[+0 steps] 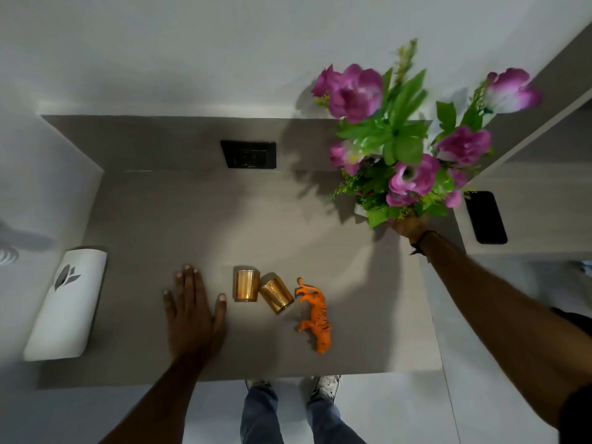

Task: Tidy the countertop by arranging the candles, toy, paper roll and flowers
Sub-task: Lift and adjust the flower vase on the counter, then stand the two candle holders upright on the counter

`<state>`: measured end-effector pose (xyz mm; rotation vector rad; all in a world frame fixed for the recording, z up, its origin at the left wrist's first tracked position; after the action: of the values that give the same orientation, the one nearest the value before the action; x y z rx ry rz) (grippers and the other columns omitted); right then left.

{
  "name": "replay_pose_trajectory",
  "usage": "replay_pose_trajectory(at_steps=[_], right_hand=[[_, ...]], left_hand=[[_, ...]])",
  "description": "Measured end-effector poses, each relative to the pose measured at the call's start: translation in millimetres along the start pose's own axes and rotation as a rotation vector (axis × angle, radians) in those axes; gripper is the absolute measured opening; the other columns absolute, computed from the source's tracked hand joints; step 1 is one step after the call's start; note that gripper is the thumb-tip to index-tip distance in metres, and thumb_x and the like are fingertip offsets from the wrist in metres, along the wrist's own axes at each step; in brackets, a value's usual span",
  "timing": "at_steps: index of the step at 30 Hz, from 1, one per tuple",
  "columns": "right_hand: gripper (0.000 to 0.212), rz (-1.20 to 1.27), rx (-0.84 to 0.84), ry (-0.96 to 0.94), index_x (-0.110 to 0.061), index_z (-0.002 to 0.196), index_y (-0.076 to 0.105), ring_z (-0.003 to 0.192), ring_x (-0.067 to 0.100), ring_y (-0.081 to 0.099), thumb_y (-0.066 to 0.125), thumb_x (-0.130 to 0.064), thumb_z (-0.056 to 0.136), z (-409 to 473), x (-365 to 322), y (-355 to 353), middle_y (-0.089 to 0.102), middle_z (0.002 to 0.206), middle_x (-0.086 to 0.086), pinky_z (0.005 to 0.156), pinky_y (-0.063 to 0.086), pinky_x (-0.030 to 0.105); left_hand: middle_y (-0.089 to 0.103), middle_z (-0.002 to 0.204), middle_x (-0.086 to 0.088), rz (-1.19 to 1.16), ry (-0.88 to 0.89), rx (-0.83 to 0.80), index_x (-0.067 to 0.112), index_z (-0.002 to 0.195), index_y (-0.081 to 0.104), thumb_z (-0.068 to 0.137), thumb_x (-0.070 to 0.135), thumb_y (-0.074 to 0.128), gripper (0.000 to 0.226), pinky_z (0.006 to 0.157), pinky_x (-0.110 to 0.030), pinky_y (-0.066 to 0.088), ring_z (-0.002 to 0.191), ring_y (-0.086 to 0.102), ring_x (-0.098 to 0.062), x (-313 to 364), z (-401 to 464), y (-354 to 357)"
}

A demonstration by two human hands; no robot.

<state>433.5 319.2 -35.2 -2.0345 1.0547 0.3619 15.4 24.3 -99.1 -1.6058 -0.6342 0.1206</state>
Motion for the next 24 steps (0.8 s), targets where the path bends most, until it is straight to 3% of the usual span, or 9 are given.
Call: replay_pose_trajectory(at_steps=[5, 8, 10, 12, 14, 16, 18, 22, 24], right_hand=[[0.072, 0.002, 0.254, -0.124, 0.000, 0.135, 0.055, 0.123, 0.034, 0.061, 0.087, -0.012, 0.071, -41.3, 24.8, 9.9, 0.066, 0.129, 0.019, 0.106, 0.049, 0.042], [0.051, -0.098, 0.319, -0.215, -0.005, 0.117, 0.067, 0.107, 0.033, 0.069, 0.074, -0.029, 0.073, -97.9, 27.5, 42.9, 0.074, 0.110, 0.015, 0.091, 0.054, 0.035], [0.032, -0.164, 0.286, -0.369, -0.008, 0.097, 0.073, 0.094, 0.033, 0.071, 0.069, -0.028, 0.073, -128.7, 9.7, 75.6, 0.076, 0.094, 0.012, 0.081, 0.054, 0.033], [0.031, -0.291, 0.197, -0.480, -0.012, 0.083, 0.075, 0.084, 0.027, 0.072, 0.072, -0.041, 0.073, -153.2, -15.5, 110.3, 0.076, 0.084, 0.007, 0.075, 0.052, 0.032], [0.047, -0.421, 0.049, -0.498, -0.014, 0.084, 0.077, 0.085, 0.022, 0.071, 0.072, -0.058, 0.067, -163.1, -36.2, 144.5, 0.077, 0.087, 0.003, 0.077, 0.055, 0.031], [0.048, -0.593, -0.084, -0.465, -0.016, 0.088, 0.077, 0.092, 0.023, 0.070, 0.076, -0.056, 0.064, -169.0, -46.2, 175.6, 0.077, 0.093, 0.003, 0.080, 0.056, 0.031], [0.048, -0.687, -0.174, -0.415, -0.016, 0.088, 0.076, 0.092, 0.024, 0.069, 0.080, -0.055, 0.060, -170.5, -46.2, 197.9, 0.075, 0.092, 0.003, 0.076, 0.054, 0.030], [0.053, -0.704, -0.190, -0.333, -0.016, 0.095, 0.075, 0.094, 0.022, 0.068, 0.084, -0.052, 0.057, -166.9, -43.5, 219.2, 0.074, 0.098, 0.005, 0.084, 0.059, 0.034], [0.046, -0.660, -0.195, -0.283, -0.018, 0.088, 0.077, 0.087, 0.019, 0.070, 0.084, -0.049, 0.054, -160.7, -38.7, 221.1, 0.076, 0.090, 0.003, 0.075, 0.060, 0.030]], left_hand=[[0.008, 0.181, -0.013, -0.010, -0.018, -0.020, 0.011, 0.170, 0.004, 0.103, 0.057, 0.027, 0.085, 0.137, -0.059, 0.005, 0.169, 0.003, -0.032, 6.3, -1.7, -9.5], [0.016, 0.180, -0.016, -0.055, -0.026, -0.039, 0.005, 0.168, 0.019, 0.103, 0.053, 0.036, 0.082, 0.135, -0.054, 0.001, 0.168, 0.012, -0.037, 13.2, -1.6, -22.2], [0.038, 0.171, -0.020, -0.125, -0.060, 0.005, 0.004, 0.159, 0.042, 0.105, 0.043, 0.051, 0.067, 0.134, -0.055, 0.018, 0.161, 0.032, -0.040, 15.3, 1.2, -35.9], [0.062, 0.143, -0.018, -0.270, -0.084, 0.072, 0.007, 0.133, 0.066, 0.105, 0.032, 0.059, 0.039, 0.117, -0.053, 0.047, 0.136, 0.057, -0.037, 19.9, 4.8, -51.9], [0.071, 0.111, -0.009, -0.495, -0.099, 0.071, 0.014, 0.104, 0.074, 0.104, 0.028, 0.062, 0.019, 0.091, -0.042, 0.061, 0.104, 0.068, -0.026, 30.7, 11.5, -62.2], [0.069, 0.082, 0.001, -0.626, -0.136, -0.002, 0.018, 0.086, 0.074, 0.103, 0.034, 0.066, 0.025, 0.067, -0.020, 0.054, 0.077, 0.067, -0.017, 42.5, 20.6, -63.8], [0.067, 0.074, 0.006, -0.654, -0.194, -0.128, 0.011, 0.088, 0.078, 0.096, 0.041, 0.074, 0.031, 0.057, -0.008, 0.044, 0.068, 0.064, -0.011, 49.1, 30.7, -54.7], [0.078, 0.088, -0.007, -0.612, -0.225, -0.401, 0.012, 0.090, 0.078, 0.081, 0.040, 0.090, 0.032, 0.079, -0.036, 0.060, 0.084, 0.075, -0.024, 57.8, 41.5, -30.9], [0.080, 0.085, -0.004, -0.583, -0.220, -0.436, 0.018, 0.083, 0.076, 0.075, 0.039, 0.094, 0.028, 0.078, -0.035, 0.062, 0.082, 0.076, -0.022, 58.5, 45.6, -25.2]])
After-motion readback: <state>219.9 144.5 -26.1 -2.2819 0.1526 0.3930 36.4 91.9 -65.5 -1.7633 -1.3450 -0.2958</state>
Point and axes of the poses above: each hand's wrist, its own z-axis towards the middle knuckle, its own y-axis out of the palm, x = y × z, the point moved 8 cm from there along z, towards the middle knuckle
